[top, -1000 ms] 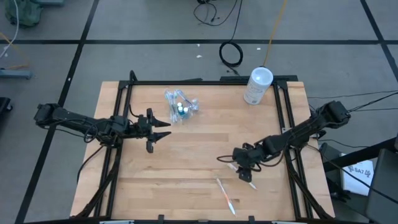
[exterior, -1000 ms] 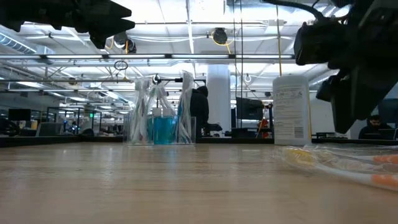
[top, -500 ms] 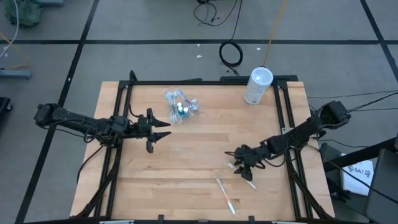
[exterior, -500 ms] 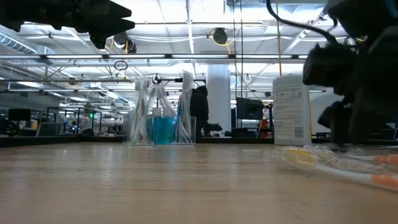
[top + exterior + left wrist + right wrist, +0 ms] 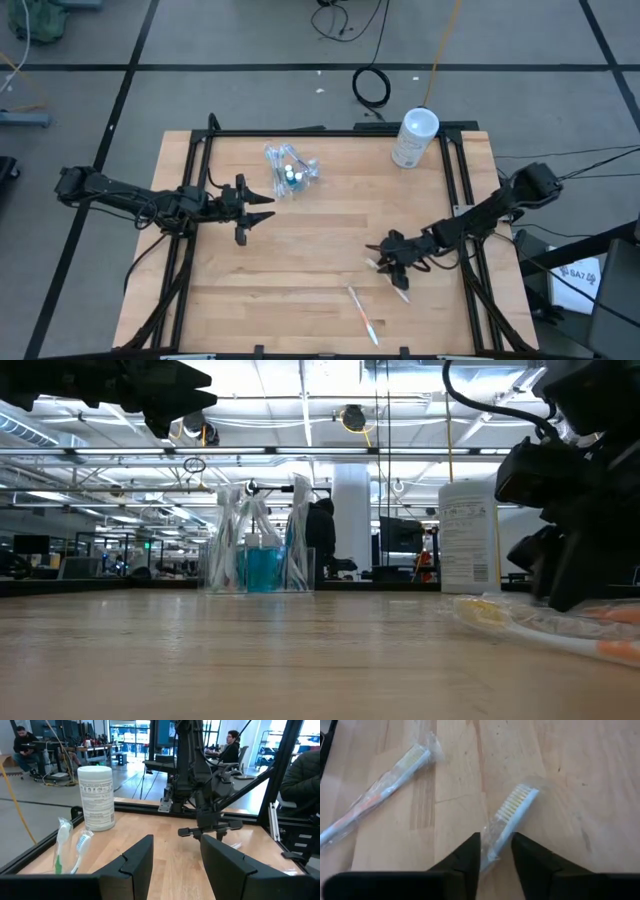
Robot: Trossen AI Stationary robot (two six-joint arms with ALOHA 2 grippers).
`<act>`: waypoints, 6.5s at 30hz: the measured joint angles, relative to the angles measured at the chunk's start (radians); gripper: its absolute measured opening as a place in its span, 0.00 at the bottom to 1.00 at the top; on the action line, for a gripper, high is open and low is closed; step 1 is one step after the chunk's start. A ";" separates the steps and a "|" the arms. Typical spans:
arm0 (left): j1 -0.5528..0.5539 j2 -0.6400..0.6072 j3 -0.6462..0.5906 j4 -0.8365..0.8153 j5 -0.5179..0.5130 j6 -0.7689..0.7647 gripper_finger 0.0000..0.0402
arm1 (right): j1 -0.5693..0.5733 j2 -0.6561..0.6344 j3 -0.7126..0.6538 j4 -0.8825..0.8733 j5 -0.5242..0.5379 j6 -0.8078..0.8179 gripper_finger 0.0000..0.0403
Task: Pick & Place toothbrushing station
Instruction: Put the orange toothbrush into the transparent organizer
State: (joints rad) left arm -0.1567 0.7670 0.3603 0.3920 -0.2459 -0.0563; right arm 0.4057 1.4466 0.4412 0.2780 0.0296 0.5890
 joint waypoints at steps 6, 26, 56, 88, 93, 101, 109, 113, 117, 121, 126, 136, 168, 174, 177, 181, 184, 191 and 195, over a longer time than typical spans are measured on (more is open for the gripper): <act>0.000 0.000 0.000 0.000 0.000 -0.003 0.42 | -0.016 0.042 0.000 0.072 -0.001 -0.045 0.09; 0.000 0.000 0.000 0.051 0.002 0.013 0.42 | -0.267 0.043 0.068 0.753 -0.050 -0.352 0.00; 0.052 0.717 0.310 0.409 0.090 0.096 0.42 | -0.411 0.042 0.438 0.406 -0.217 -0.655 0.00; 0.046 0.732 0.333 0.333 0.068 0.021 0.07 | -0.413 0.029 0.438 0.273 -0.166 -0.681 0.12; 0.053 0.674 0.334 0.215 -0.022 0.008 0.02 | -0.413 -0.024 0.436 0.155 -0.010 -0.683 0.20; 0.055 0.482 0.334 -0.151 -0.286 -0.106 0.06 | -0.413 -0.049 0.437 0.071 -0.003 -0.683 0.29; 0.036 0.310 0.333 -0.377 -0.427 -0.191 0.03 | -0.413 -0.048 0.437 0.067 -0.003 -0.680 0.28; 0.048 0.220 0.333 -0.432 -0.439 -0.192 0.04 | -0.413 -0.048 0.437 0.068 -0.003 -0.680 0.28; 0.084 0.171 0.333 -0.569 -0.427 -0.248 0.02 | -0.413 -0.048 0.437 0.068 -0.003 -0.681 0.28; 0.137 0.162 0.333 -0.718 -0.420 -0.360 0.03 | -0.413 -0.048 0.437 0.068 -0.003 -0.680 0.28; 0.197 0.205 0.333 -0.802 -0.389 -0.434 0.02 | -0.413 -0.048 0.437 0.068 -0.003 -0.680 0.27; 0.266 0.394 0.333 -0.755 -0.281 -0.573 0.03 | -0.413 -0.048 0.437 0.068 -0.003 -0.680 0.27; 0.369 0.346 0.332 -0.761 -0.208 -0.434 0.36 | -0.413 -0.048 0.438 0.068 -0.003 -0.681 0.27; 0.369 0.277 0.332 -0.822 -0.209 -0.461 0.38 | -0.413 -0.048 0.438 0.068 -0.003 -0.681 0.27; 0.367 0.234 0.332 -0.884 -0.207 -0.495 0.37 | -0.413 -0.048 0.438 0.068 -0.003 -0.681 0.27; 0.341 0.160 0.332 -0.932 -0.207 -0.556 0.34 | -0.414 -0.048 0.438 0.068 -0.003 -0.680 0.27; 0.307 0.121 0.332 -0.917 -0.207 -0.555 0.32 | -0.413 -0.048 0.438 0.068 -0.003 -0.681 0.27; 0.230 0.111 0.332 -0.859 -0.202 -0.507 0.28 | -0.392 -0.048 0.438 0.092 -0.002 -0.703 0.27; 0.194 0.124 0.332 -0.809 -0.174 -0.494 0.27 | -0.332 -0.048 0.438 0.140 -0.003 -0.743 0.27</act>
State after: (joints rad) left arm 0.0370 0.8906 0.6926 -0.4170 -0.4200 -0.5499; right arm 0.0738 1.3987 0.8795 0.4176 0.0265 -0.1539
